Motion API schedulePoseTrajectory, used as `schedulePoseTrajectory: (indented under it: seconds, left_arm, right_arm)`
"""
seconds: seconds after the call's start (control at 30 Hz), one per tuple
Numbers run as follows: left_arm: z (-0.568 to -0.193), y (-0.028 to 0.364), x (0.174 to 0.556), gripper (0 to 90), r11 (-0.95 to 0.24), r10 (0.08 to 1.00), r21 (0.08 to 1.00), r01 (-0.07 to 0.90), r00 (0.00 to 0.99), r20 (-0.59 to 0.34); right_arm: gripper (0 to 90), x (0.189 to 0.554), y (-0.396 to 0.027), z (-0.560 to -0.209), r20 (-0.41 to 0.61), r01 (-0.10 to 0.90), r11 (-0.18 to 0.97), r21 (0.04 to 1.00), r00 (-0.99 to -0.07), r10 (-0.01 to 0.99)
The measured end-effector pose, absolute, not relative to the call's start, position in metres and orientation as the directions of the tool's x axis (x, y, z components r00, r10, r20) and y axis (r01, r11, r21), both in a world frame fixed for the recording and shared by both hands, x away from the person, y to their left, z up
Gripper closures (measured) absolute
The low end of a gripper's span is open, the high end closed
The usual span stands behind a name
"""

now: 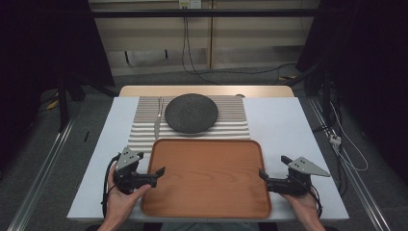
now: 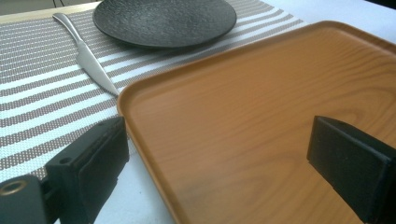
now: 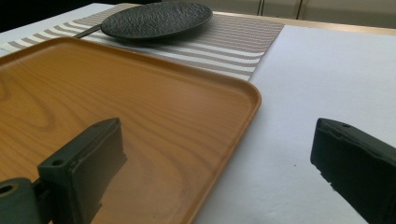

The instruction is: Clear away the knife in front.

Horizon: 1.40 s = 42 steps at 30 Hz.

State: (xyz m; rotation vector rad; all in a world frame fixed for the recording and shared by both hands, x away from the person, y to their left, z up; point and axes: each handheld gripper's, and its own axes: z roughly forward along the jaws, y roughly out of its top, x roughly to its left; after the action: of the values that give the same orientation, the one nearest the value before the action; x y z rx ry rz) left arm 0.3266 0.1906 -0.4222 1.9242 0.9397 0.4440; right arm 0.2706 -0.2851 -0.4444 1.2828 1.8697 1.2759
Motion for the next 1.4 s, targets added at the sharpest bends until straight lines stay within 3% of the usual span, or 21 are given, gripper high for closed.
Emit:
schedulePoseTrajectory:
  seconds: [0.9, 1.23, 1.4]
  left_arm:
    - [-0.407, 0.188, 0.377, 7.0, -0.287, 0.780, 0.834, 0.471, 0.620, -0.082]
    - [-0.399, 0.183, 0.399, 7.9, -0.326, 0.797, 0.830, 0.453, 0.604, -0.016]
    - [-0.398, 0.181, 0.414, 8.0, -0.317, 0.805, 0.824, 0.471, 0.593, -0.029]
  right_arm:
    - [2.8, 0.272, -0.287, -0.443, 0.070, 0.406, 0.106, 0.908, -0.396, 0.915]
    - [2.8, 0.274, -0.287, -0.444, 0.072, 0.409, 0.109, 0.906, -0.401, 0.913]
    - [2.7, 0.276, -0.284, -0.444, 0.077, 0.417, 0.111, 0.902, -0.409, 0.909]
